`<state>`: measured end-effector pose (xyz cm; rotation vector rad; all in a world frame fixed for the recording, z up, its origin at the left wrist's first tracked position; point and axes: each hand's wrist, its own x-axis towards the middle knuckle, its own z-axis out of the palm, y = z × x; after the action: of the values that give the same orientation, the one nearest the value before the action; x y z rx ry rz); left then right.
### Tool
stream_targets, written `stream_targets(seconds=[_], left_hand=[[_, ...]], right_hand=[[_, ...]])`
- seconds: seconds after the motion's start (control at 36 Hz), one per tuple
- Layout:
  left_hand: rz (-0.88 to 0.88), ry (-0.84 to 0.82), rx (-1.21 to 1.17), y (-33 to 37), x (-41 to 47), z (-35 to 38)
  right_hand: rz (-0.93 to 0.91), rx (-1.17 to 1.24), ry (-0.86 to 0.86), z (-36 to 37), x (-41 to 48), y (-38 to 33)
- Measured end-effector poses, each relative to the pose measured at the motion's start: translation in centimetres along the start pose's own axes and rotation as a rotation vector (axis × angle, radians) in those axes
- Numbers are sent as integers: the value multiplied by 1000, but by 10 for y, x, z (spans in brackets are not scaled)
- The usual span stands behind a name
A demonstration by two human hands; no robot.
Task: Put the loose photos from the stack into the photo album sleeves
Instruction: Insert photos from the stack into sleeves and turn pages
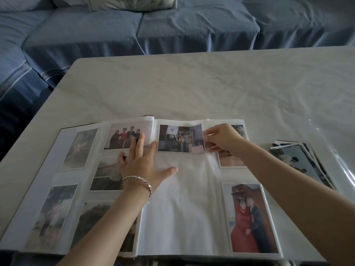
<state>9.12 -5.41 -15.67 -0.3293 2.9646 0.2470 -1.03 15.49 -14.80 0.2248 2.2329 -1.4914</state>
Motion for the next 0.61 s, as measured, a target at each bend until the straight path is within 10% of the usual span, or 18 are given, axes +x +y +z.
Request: stream_targets(seconds=[0.61], left_hand=[[-4,38,-11,-1,1,3]], right_hand=[[-321,-202,423,29,-20,21]])
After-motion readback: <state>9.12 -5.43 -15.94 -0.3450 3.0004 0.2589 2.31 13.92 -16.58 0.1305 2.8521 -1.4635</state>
